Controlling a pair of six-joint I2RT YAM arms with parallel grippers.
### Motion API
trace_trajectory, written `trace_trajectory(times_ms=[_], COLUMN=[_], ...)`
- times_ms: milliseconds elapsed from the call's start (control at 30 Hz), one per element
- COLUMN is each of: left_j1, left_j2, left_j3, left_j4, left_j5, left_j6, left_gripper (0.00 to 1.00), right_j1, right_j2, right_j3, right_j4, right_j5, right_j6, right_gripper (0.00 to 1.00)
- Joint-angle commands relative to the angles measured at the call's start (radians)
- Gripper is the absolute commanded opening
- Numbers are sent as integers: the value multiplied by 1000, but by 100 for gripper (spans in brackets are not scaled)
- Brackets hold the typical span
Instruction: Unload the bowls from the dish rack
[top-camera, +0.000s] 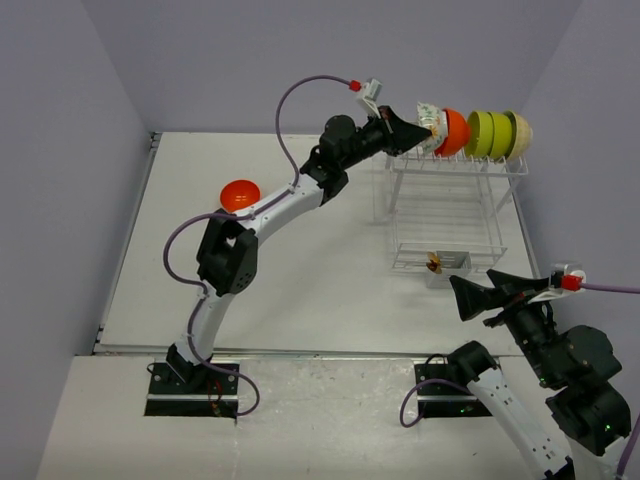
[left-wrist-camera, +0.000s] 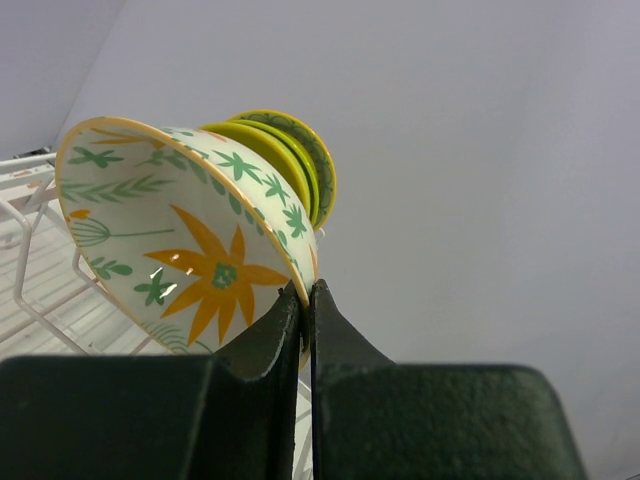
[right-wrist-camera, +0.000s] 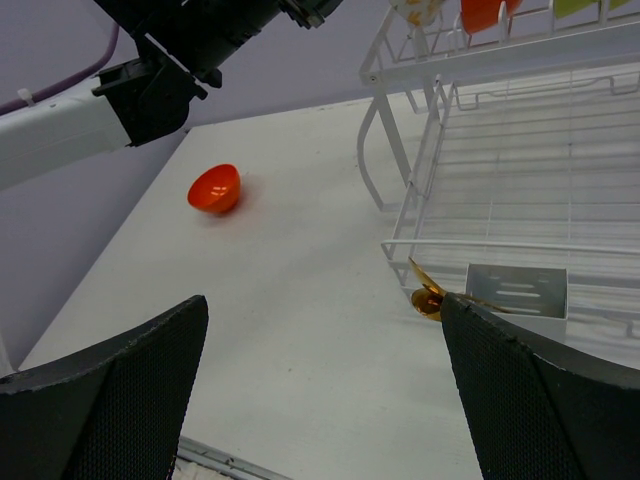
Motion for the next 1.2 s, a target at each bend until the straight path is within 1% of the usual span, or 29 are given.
trace_trajectory(times_ms=[0, 200, 433, 467, 500, 533, 567, 600, 633, 733, 767, 833, 867, 933, 1167], left_j1=[5, 5, 6, 5, 5, 2, 2, 2, 2, 2, 2, 2, 2, 2, 5], left_j2=[-123, -201, -345, -373, -391, -405, -434, -453, -491, -525, -531, -529, -523, -485, -269], left_j3=[-7, -12, -113, -112, -116, -115, -109, -128, -147, -211, -222, -260, -286, -306, -273], left_j4=[93, -6, -124, -212, -269, -332, -490, -571, -686, -835, -928, -1002, -1057, -1110, -1175], left_j5=[-39, -51, -102, -134, -160, -192, -282, -339, -469, -627, -693, -741, -792, -839, -876], left_j6=[66, 158, 302, 327, 394, 430, 488, 511, 540, 568, 579, 586, 594, 602, 635], left_gripper=[0, 0, 0, 0, 0, 0, 0, 0, 0, 0, 0, 0, 0, 0, 0], right_j1=[6, 6, 6, 6, 6, 6, 6, 4, 6, 6, 6, 6, 6, 6, 6], right_j2=[4, 18, 24, 27, 27, 27, 24, 21, 14, -5, -9, -19, -20, -16, 33], right_j3=[24, 30, 24, 27, 32, 33, 35, 33, 32, 18, 16, 15, 15, 13, 6], right_j4=[2, 9, 20, 17, 11, 8, 3, 2, 2, -2, -2, -2, 2, 11, 17], right_j5=[-3, -17, -14, -14, -9, -8, -6, -3, 4, 14, 18, 26, 26, 12, -45], right_j6=[-15, -11, -10, -10, -11, -11, -11, -13, -15, -19, -21, -16, -13, 1, 19], right_gripper=[99, 99, 99, 99, 99, 99, 99, 99, 99, 99, 99, 99, 99, 99, 99])
